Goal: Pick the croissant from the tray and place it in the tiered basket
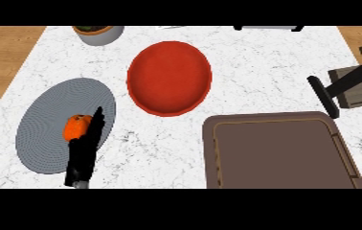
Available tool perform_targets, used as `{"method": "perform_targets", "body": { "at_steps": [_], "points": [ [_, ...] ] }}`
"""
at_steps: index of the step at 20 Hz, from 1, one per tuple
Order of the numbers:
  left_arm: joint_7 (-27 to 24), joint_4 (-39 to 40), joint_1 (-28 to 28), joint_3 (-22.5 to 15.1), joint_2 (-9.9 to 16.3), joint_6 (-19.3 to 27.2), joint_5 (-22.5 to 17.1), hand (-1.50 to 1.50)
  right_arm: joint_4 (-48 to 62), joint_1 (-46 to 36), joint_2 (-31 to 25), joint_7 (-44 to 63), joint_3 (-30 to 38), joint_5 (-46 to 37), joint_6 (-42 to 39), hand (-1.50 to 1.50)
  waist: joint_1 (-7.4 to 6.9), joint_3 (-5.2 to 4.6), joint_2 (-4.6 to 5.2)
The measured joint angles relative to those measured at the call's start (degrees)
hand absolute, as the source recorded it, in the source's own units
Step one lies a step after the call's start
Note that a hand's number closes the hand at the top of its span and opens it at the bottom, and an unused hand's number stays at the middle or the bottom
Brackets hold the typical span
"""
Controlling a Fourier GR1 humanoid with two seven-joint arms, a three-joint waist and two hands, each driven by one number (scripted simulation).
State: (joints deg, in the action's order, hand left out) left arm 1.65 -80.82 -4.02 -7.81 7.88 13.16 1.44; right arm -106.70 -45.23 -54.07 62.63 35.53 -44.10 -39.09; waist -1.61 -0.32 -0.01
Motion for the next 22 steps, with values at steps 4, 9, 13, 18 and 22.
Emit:
{"method": "perform_targets", "body": {
  "at_steps": [4,9,13,18,22],
  "points": [
    [-0.7,0.6,0.4,0.0,-0.3,-0.3,0.1,0.0,9.9,-6.0,-2.4,-0.5,-2.8,-2.9,0.6,1.5,-0.38,0.11,0.19],
    [-1.1,0.1,-0.3,-0.3,-0.8,0.0,0.5,0.0,22.5,-12.2,-3.9,-2.7,-5.8,-6.2,2.5,1.5,-0.37,0.21,0.26],
    [-0.2,0.0,0.1,0.4,-0.3,-0.6,0.1,0.0,31.8,-15.8,-3.6,-5.1,-8.0,-7.8,4.9,1.5,-0.1,0.27,0.27],
    [-0.2,0.1,0.2,0.5,-1.1,-0.1,0.4,0.0,41.8,-17.5,-2.2,-9.0,-9.9,-10.2,11.0,1.5,0.09,0.33,0.29],
    [-1.9,1.2,0.3,0.7,-1.5,0.1,0.8,0.0,48.5,-18.0,-0.8,-10.4,-11.0,-12.2,16.5,1.5,0.22,0.36,0.26]
  ]
}}
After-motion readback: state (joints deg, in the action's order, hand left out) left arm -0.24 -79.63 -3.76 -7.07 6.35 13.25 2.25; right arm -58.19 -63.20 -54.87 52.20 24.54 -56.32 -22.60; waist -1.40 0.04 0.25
